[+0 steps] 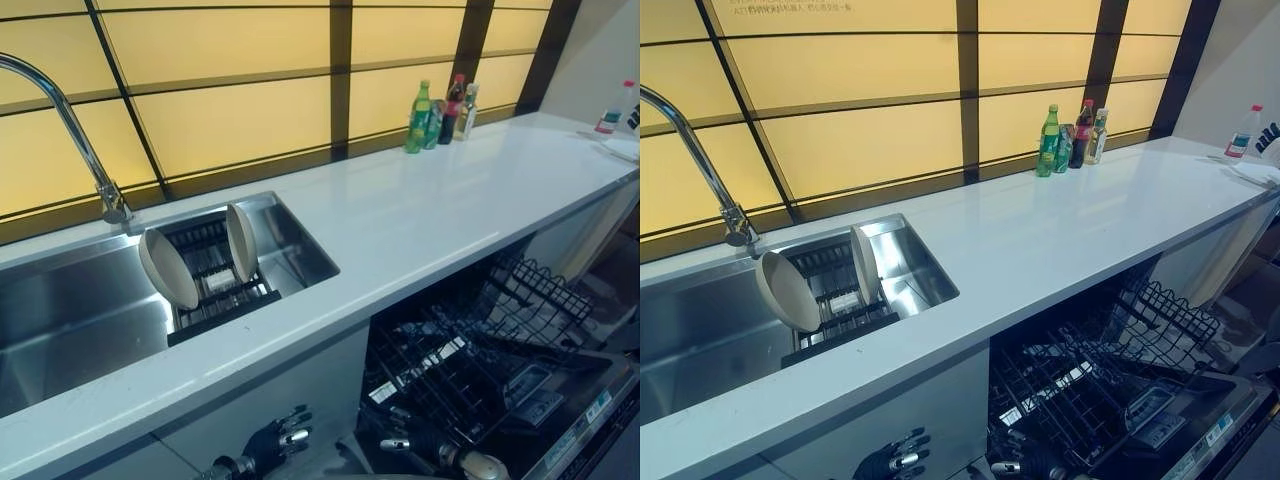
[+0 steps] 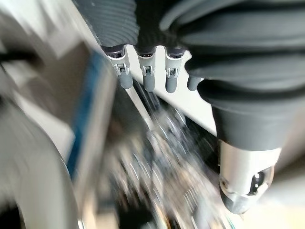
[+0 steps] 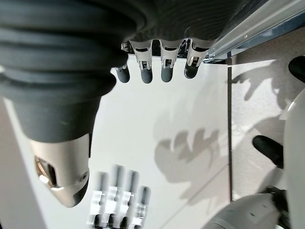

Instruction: Pick up plates and place into dishwasher.

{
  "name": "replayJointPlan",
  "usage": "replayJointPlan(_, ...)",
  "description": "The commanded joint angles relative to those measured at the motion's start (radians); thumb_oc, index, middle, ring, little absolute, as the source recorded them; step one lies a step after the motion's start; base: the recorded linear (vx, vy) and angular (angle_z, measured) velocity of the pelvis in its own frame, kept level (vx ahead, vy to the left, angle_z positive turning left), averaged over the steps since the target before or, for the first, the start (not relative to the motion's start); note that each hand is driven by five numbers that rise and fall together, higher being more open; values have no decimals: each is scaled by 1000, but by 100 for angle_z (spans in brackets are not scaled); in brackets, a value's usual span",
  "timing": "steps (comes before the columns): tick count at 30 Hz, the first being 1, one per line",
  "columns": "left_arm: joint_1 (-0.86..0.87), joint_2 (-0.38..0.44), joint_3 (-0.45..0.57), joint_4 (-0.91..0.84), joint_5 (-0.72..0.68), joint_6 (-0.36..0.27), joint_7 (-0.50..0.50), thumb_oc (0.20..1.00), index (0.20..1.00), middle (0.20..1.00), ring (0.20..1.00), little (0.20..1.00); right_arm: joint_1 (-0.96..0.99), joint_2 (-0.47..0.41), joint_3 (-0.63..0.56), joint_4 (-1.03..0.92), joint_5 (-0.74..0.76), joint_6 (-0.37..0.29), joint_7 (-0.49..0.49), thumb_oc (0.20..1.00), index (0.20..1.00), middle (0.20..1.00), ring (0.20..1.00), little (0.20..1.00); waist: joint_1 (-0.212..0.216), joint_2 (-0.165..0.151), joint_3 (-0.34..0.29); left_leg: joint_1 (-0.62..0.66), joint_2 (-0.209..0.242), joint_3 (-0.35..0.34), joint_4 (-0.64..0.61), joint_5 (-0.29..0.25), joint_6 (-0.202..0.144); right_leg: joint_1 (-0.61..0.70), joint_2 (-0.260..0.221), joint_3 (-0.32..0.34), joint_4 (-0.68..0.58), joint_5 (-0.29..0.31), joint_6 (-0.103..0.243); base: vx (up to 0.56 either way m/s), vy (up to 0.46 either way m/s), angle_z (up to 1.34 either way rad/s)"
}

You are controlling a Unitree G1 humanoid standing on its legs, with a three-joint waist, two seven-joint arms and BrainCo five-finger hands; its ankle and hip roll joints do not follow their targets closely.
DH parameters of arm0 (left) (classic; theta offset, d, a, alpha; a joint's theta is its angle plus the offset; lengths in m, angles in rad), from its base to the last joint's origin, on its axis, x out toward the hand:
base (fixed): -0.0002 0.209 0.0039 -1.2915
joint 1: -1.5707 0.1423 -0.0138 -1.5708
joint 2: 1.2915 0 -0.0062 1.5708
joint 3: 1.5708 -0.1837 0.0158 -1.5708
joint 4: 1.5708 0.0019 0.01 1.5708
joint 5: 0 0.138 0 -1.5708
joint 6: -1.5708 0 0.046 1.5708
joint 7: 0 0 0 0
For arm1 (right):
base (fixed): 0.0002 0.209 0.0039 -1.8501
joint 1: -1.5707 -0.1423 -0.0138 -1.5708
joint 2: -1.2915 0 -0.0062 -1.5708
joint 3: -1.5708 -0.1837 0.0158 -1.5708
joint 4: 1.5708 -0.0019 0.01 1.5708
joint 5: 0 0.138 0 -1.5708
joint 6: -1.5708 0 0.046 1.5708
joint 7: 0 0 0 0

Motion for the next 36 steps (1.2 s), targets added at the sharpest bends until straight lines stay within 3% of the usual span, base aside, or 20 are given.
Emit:
replayJointPlan(1,-78,3,46,-162,-169,87,-247,1000,1000,1000,1000,1000,-90,-6,10,-65,-9,12,7,1000,1000,1000,1000,1000,10,-21,69,-21,-104,38,8,-28,80,37,-44,21,10,-59,80,0,0,0)
replayJointPlan(6,-78,-22,76,-363,-333,209,-470,1000,1000,1000,1000,1000,-84,-3,12,-61,-24,16,0,1000,1000,1000,1000,1000,16,-22,66,-23,-103,33,8,-33,79,36,-49,21,10,-57,77,0,0,0)
replayJointPlan(9,-94,-39,80,-458,-501,260,-544,1000,1000,1000,1000,1000,-84,5,18,-59,-31,19,-5,1000,1000,1000,1000,1000,17,-26,62,-22,-102,32,8,-35,78,37,-50,23,10,-56,75,11,-7,0)
replayJointPlan(12,-134,-56,88,-593,-624,263,-554,1000,1000,1000,1000,1000,-92,16,29,-48,-24,24,-13,1000,1000,1000,1000,1000,21,-32,57,-21,-104,25,8,-40,77,40,-51,26,10,-59,72,21,-17,0)
replayJointPlan(16,-202,-20,117,-814,-718,163,-396,1000,1000,1000,1000,1000,-90,28,40,-52,-30,32,-27,1000,1000,1000,1000,1000,26,-33,53,-23,-104,16,8,-39,75,42,-53,26,10,-59,72,0,0,0)
replayJointPlan(20,-246,26,203,-951,-684,32,-199,1000,1000,1000,1000,1000,-65,35,41,-67,-51,34,-36,1000,1000,1000,1000,1000,34,-34,48,-27,-106,5,8,-37,73,45,-56,16,10,-64,74,1,-12,3)
replayJointPlan(23,-269,67,283,-1010,-549,-78,-60,1000,1000,1000,1000,1000,-44,42,39,-73,-62,27,-44,1000,1000,1000,1000,1000,42,-35,43,-29,-107,-3,8,-36,72,50,-58,3,10,-71,75,5,-18,8)
replayJointPlan(25,-298,140,388,-1018,-325,-232,153,1000,1000,1000,1000,1000,-19,50,33,-73,-74,17,-52,1000,1000,1000,1000,1000,53,-33,35,-30,-108,-13,8,-34,68,56,-59,-9,10,-79,79,17,-15,15)
replayJointPlan(28,-338,295,498,-969,22,-360,463,1000,1000,1000,1000,1000,5,48,31,-75,-76,9,-63,1000,1000,1000,1000,1000,64,-29,23,-32,-110,-23,8,-32,64,60,-61,-25,10,-88,86,23,-5,15)
replayJointPlan(31,-398,469,599,-853,269,-350,651,1000,1000,1000,1000,1000,-3,38,44,-53,-54,7,-72,1000,1000,1000,1000,1000,73,-19,9,-37,-110,-22,8,-27,58,62,-60,-37,10,-96,87,37,10,16)
replayJointPlan(33,-442,597,616,-785,350,-316,738,1000,1000,1000,1000,1000,-15,25,52,-43,-36,12,-73,1000,1000,1000,1000,1000,75,-10,2,-40,-110,-19,8,-24,55,61,-59,-41,10,-97,88,25,15,10)
replayJointPlan(36,-458,714,624,-707,398,-297,805,1000,1000,1000,1000,1000,-21,13,57,-38,-31,16,-72,1000,1000,1000,1000,1000,77,0,0,-42,-109,-13,8,-20,54,60,-58,-43,10,-97,88,11,27,11)
